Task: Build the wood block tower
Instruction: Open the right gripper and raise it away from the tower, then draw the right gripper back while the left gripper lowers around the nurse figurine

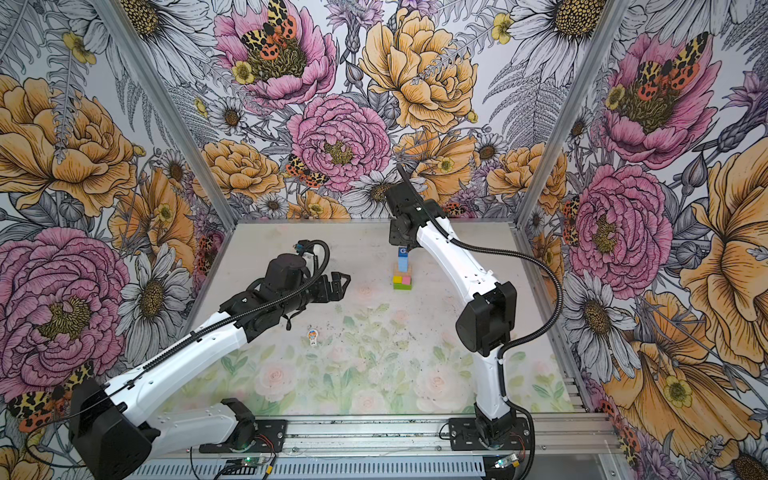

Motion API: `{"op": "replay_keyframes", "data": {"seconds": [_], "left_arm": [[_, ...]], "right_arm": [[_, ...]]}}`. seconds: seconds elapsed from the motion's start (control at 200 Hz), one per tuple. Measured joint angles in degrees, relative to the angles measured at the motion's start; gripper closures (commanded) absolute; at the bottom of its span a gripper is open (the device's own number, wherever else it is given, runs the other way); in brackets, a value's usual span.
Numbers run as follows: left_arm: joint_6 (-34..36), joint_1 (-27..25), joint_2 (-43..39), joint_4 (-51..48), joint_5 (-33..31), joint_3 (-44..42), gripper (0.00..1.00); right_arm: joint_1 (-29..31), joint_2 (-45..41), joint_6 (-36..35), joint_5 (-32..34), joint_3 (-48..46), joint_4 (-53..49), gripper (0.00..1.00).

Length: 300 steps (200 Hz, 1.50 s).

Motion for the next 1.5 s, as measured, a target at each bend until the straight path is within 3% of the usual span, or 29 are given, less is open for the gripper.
{"op": "replay_keyframes", "data": {"seconds": [0.17, 0.375, 0.76, 1.051, 1.276, 1.501], "left_arm": [[-1.4, -0.9, -5.6, -1.8, -2.4, -2.2, 0.01], [-3.9, -5.4, -11.5, -5.8, -7.5, -5.5, 0.01], [-12.6, -17.0, -20.8, -12.2, -18.1, -14.0, 0.02], [-21.0, -24.6, -20.2, -13.7, -22.7, -21.6, 0.05], [-26.5, -26.2, -17.6, -14.8, -24.2, -25.0, 0.09], [-28.3, -22.1, -15.9, -15.8, -24.2, -25.7, 0.12]], "right_arm": [[1.3, -6.2, -0.2, 0.4, -4.5, 0.3, 0.49], [5.8, -17.1, -0.4, 1.0, -16.9, 3.3, 0.48], [11.4, -48.8, 4.5, 0.1, -55.8, 11.8, 0.46], [15.6, -68.9, 13.1, -0.7, -81.0, 13.9, 0.45], [15.7, -78.6, 15.9, -2.3, -87.8, 13.9, 0.42], [15.7, -76.5, 16.0, -3.0, -88.1, 16.1, 0.36]]}}
